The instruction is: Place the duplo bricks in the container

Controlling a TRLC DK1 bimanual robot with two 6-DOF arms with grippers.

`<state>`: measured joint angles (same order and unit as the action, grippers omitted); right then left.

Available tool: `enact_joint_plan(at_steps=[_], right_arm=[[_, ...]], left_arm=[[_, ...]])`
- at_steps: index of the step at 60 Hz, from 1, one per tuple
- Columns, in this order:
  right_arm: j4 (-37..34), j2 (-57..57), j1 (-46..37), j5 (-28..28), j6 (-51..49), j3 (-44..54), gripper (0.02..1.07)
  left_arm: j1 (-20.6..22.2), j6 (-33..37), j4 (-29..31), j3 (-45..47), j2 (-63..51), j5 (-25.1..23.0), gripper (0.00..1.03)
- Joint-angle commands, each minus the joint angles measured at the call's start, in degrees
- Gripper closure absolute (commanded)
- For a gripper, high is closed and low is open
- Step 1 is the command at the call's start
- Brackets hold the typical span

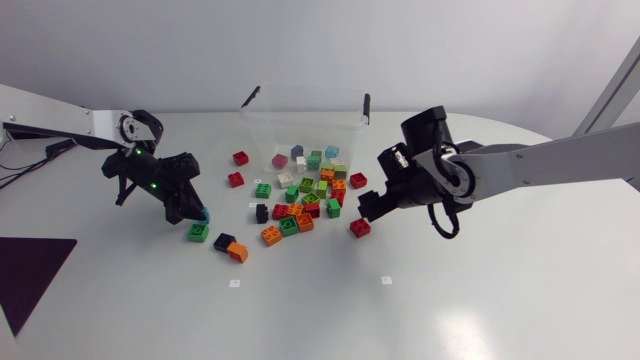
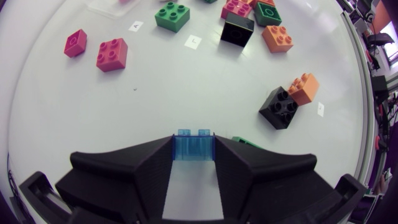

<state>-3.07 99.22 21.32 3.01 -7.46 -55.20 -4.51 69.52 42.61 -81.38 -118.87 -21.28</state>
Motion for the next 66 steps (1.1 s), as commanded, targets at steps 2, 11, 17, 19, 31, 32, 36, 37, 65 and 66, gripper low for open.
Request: enact_joint_plan(at_steps=[2, 11, 17, 19, 31, 32, 36, 37, 65, 66], right_arm=[[2.3, 4.1, -1.1, -0.2, 0.9, -2.5, 0.17], [4.2, 9.9, -2.2, -0.4, 0.8, -6.3, 0.17], [5.0, 13.1, -2.6, -0.5, 0.8, -8.8, 0.17], [5.8, 14.0, -2.7, -0.7, 0.7, -9.4, 0.17], [7.0, 18.1, -2.8, -1.2, -0.3, -12.7, 0.17], [7.4, 18.6, -2.8, -1.2, -0.3, -12.9, 0.17], [8.4, 19.7, -2.8, -1.7, -0.4, -13.7, 0.17], [8.5, 20.0, -2.8, -1.8, -0.4, -14.0, 0.17], [11.9, 27.4, -3.7, -2.4, -0.2, -20.9, 0.25], [11.9, 27.8, -3.7, -2.4, -0.2, -21.1, 0.26]], left_arm=[[-0.9, 1.6, 1.3, 1.2, 2.6, -1.6, 0.71], [-1.3, 1.1, 1.7, 3.1, 6.1, -3.2, 0.71], [-1.4, 0.7, 1.9, 4.2, 8.0, -4.3, 0.71], [-1.4, 0.6, 1.9, 4.4, 8.5, -4.6, 0.71], [-1.8, 0.4, 2.4, 4.4, 9.5, -5.1, 0.71], [-1.8, 0.4, 2.7, 4.4, 9.8, -5.4, 0.71], [-1.9, 0.3, 2.9, 4.4, 10.8, -6.0, 0.71], [-1.9, -0.1, 2.9, 4.3, 11.0, -6.3, 0.71], [1.3, -7.3, 4.0, 2.7, 18.8, -11.2, 0.71], [1.5, -7.6, 4.0, 2.6, 19.1, -11.4, 0.71]])
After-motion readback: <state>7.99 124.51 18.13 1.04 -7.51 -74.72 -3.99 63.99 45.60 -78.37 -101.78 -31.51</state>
